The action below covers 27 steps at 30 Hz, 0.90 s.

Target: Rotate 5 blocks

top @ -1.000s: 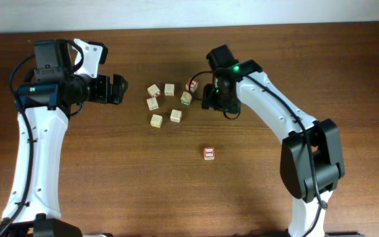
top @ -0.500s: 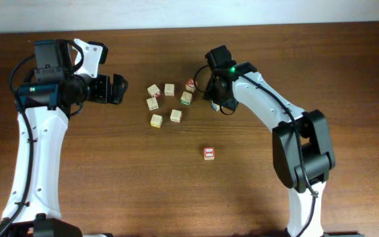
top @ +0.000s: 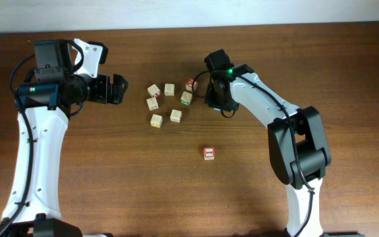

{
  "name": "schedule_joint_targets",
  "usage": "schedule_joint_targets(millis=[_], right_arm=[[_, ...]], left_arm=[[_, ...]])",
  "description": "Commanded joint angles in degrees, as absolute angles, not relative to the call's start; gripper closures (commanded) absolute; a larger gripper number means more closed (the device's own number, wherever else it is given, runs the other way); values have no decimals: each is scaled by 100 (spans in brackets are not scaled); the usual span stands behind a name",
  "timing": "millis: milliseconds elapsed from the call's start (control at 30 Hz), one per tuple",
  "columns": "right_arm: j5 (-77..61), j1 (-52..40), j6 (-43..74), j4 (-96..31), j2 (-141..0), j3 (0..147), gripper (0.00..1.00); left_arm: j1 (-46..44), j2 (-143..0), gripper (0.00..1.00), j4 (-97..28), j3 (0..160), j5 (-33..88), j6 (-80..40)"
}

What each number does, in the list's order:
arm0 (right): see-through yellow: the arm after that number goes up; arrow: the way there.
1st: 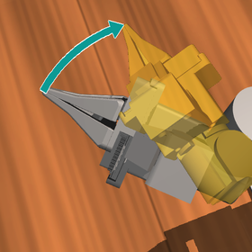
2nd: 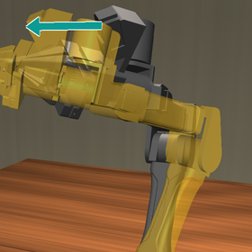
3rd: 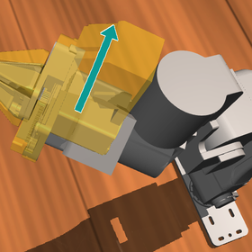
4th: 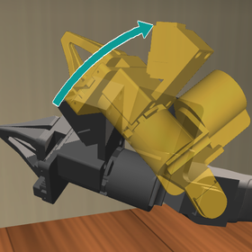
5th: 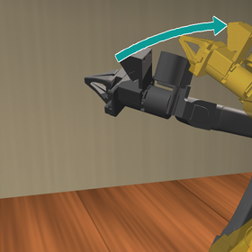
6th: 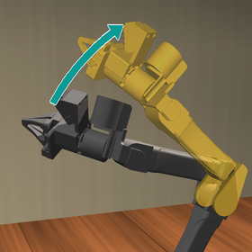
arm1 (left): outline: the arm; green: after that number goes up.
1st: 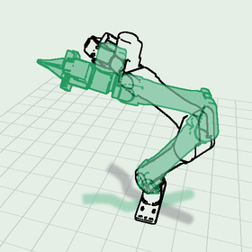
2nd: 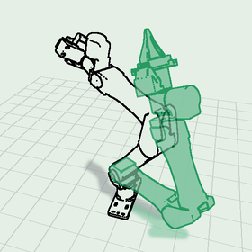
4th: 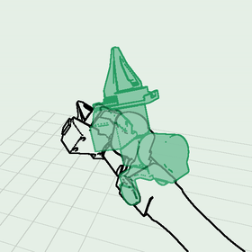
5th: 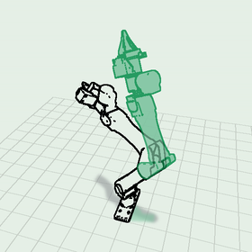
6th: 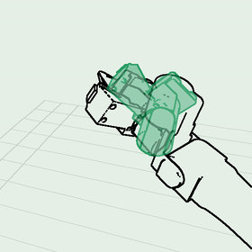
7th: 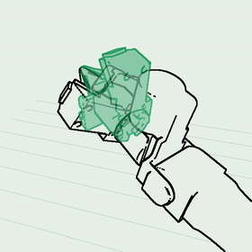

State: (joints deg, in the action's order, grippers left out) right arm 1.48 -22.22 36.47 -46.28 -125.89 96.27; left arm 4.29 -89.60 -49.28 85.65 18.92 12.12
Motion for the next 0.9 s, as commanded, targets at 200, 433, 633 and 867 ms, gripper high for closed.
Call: schedule_joint_targets(millis=[200, 433, 633, 867], right_arm=[[-1892, -2255, 1476, -6080, -12079, 10250, 73], [-1717, -2252, 1372, -7579, -12079, 10210, 75], [-1197, -2248, 1264, -8364, -12068, 10180, 81], [-1129, -2375, 1247, -8593, -10914, 10156, 78]], left_arm=[[427, -8993, 1, -4919, 8696, 1975, 1160], [427, -8993, 1, -4919, 8696, 1975, 1162], [427, -8993, 1, -4919, 8694, 1975, 1160], [427, -8993, 1, -4919, 8694, 1975, 1160]])
